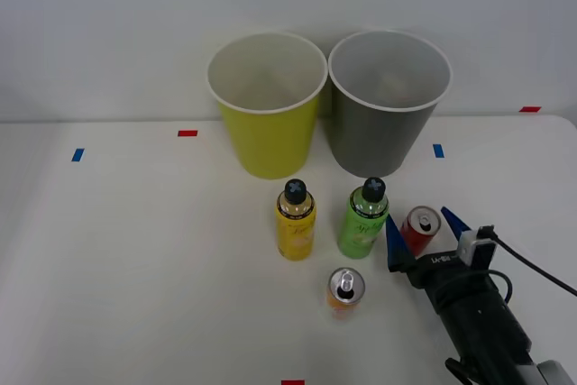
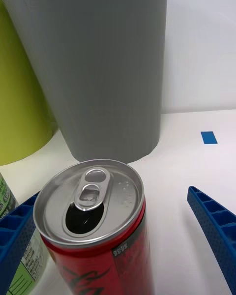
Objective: Put cans in the gray bin, plastic bottles in the light green bin
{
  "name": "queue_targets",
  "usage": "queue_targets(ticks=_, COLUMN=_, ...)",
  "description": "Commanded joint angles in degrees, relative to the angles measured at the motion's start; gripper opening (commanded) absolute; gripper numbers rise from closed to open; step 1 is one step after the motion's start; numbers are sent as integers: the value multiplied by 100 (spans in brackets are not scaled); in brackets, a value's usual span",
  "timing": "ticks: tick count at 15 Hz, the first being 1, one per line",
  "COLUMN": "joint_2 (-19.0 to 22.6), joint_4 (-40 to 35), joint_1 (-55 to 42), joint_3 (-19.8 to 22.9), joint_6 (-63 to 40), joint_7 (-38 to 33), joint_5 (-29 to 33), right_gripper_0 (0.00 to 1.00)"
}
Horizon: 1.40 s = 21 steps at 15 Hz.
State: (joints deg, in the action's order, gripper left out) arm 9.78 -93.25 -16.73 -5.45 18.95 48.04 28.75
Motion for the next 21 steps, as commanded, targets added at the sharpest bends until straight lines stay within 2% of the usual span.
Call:
queue_targets(ticks=1, joint_2=16, joint_4=-9, joint_1=38, joint_3=-18, joint_6=-23, joint_7=65, joint_5=70, right_gripper_0=100)
queue_targets(ticks=11, joint_2=33, joint_4=0, joint_1=38, joint_3=-53, joint_6=-32, joint_7=153, joint_5=228, right_gripper_0=100)
queue_targets(ticks=14, joint_2=174, joint_4=0, joint_1=38, joint_3=-53, joint_6=-50, joint_7=162, joint_5=237, right_gripper_0=99)
queue_targets(ticks=16, joint_2=191, joint_4=0, joint_1=38, joint_3=-88, joint_6=-41, joint_7=170, joint_5=228, right_gripper_0=28)
queue_targets(ticks=17, joint_2=183, joint_4=-9, joint_1=47, joint_3=-88, joint_6=-50, joint_7=170, joint_5=193, right_gripper_0=9)
queue_targets(ticks=18, joint_2=183, joint_4=0, joint_1=73, joint_3=-97, joint_6=-50, joint_7=170, joint_5=184, right_gripper_0=1)
queue_targets(ticks=21, joint_2=174, joint_4=0, joint_1=73, joint_3=-123, joint_6=-41, joint_7=170, joint_5=149, right_gripper_0=0)
